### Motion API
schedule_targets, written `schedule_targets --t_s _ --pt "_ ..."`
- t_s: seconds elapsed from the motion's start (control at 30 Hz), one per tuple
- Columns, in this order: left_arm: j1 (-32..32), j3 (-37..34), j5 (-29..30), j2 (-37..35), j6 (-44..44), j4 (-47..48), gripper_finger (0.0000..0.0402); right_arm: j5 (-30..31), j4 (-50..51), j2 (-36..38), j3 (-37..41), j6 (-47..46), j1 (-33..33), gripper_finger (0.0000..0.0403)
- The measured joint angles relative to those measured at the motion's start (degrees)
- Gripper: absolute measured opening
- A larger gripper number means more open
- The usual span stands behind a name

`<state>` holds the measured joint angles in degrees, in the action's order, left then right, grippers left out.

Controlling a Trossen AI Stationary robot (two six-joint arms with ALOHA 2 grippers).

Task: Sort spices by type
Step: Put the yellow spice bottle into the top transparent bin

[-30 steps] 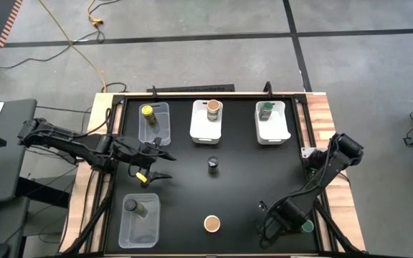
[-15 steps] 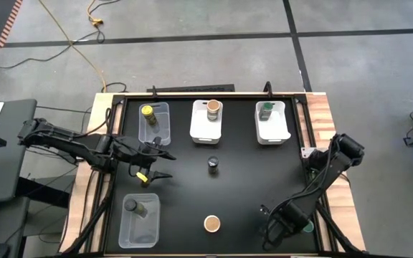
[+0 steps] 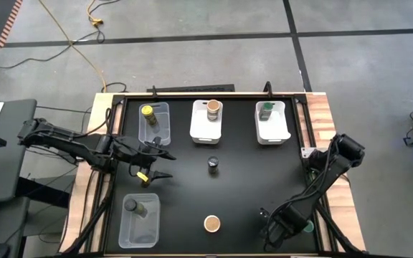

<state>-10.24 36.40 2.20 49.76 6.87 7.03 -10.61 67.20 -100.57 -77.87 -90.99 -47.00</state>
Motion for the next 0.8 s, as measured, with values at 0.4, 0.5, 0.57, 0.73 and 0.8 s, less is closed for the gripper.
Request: schedule_targets --t_s 0.4,0.5,0.57,0.73,0.8 --pt "0.0 0.0 0.0 0.0 0.1 0.1 0.0306 -0.5 0.5 0.0 0.0 4.6 -1.4 0.0293" --pt "0.0 0.0 0.0 0.0 1.4 -0.1 0.0306 -1.5 1.4 0.0 0.0 7.1 -1.4 0.0279" --pt "0.0 0.0 0.0 0.0 2.8 -0.3 0.0306 -1.7 2.0 0.0 0.0 9.2 -1.4 0.0269" --pt "0.0 0.0 -0.1 0.0 6.6 -0.3 0.0306 -2.4 2.7 0.0 0.0 13.4 -0.5 0.0260" --pt "0.0 0.0 -0.1 0.0 6.7 -0.3 0.0306 -2.4 3.6 0.4 0.0 15.5 0.1 0.0260"
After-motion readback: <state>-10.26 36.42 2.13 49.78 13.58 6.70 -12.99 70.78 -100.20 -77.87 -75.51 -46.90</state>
